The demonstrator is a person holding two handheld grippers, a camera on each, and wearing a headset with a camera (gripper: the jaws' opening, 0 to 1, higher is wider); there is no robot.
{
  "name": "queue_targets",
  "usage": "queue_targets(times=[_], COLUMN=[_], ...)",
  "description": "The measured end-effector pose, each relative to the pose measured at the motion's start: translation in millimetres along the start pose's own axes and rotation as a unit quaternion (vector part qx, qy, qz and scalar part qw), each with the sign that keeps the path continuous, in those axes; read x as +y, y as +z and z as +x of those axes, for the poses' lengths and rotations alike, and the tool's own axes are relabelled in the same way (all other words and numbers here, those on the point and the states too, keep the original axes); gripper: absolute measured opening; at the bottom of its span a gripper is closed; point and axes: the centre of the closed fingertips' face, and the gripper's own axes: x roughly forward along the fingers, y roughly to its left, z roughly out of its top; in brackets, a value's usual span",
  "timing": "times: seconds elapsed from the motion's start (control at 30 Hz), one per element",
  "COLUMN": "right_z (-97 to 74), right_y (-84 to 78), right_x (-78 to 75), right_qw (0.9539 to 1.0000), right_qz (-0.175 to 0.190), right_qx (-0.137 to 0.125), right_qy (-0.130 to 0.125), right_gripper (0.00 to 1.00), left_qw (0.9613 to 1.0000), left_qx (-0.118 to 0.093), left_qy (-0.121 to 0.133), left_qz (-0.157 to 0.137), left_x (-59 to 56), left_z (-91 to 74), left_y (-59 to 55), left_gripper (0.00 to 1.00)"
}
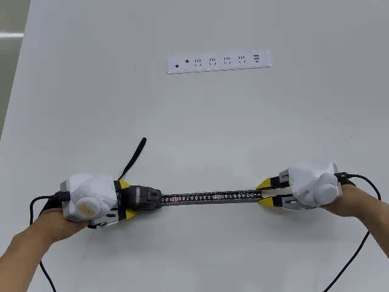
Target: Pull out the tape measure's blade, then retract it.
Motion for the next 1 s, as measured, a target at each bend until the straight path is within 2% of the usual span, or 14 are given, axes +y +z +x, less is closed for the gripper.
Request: queue_targets(times=[0.1, 0.17, 0.27, 0.43, 0.63, 0.77, 0.87, 0.9, 1.0], right_z=[-1.0, -2.2, -3.6, -7.5, -13.9, -19.1, -23.5, -25.6, -28.6], right_y=[-1.3, -0.9, -1.3, -2.2, -2.6, -3.4, -3.9, -4.2, -5.9], right_x=[-2.4, -3.3, -4.0, -4.0, 2.5, 7.7, 10.9, 13.6, 19.6], right_qw=[0.9999, 0.9998, 0.9995, 0.9988, 0.9976, 0.9955, 0.9920, 0.9905, 0.9875], right_qz=[0.009, 0.016, 0.022, 0.036, 0.049, 0.070, 0.095, 0.101, 0.117], right_qx=[0.003, -0.001, -0.002, -0.006, -0.008, -0.007, -0.015, -0.018, -0.022], right_qy=[-0.010, -0.015, -0.021, -0.034, -0.048, -0.064, -0.082, -0.091, -0.103], right_gripper=[0.16, 0.22, 0.23, 0.29, 0.46, 0.59, 0.68, 0.70, 0.74], left_qw=[1.0000, 1.0000, 1.0000, 0.9997, 0.9976, 0.9946, 0.9898, 0.9866, 0.9846], left_qx=[0.000, -0.002, -0.006, -0.019, -0.048, -0.067, -0.090, -0.100, -0.102], left_qy=[-0.002, -0.001, 0.001, 0.001, 0.013, 0.028, 0.052, 0.054, 0.059], left_qz=[-0.002, -0.001, -0.007, -0.017, -0.048, -0.074, -0.097, -0.116, -0.129], left_x=[0.0, 0.4, 0.7, -2.8, -5.2, -8.5, -9.9, -14.1, -21.1], left_z=[-0.1, 0.0, -0.2, -1.4, -8.2, -14.8, -21.1, -23.8, -26.3], left_y=[-0.3, -0.3, -0.5, 0.8, 4.6, 3.7, 3.2, 2.2, -3.8], left_gripper=[0.32, 0.32, 0.33, 0.40, 0.52, 0.65, 0.78, 0.80, 0.81])
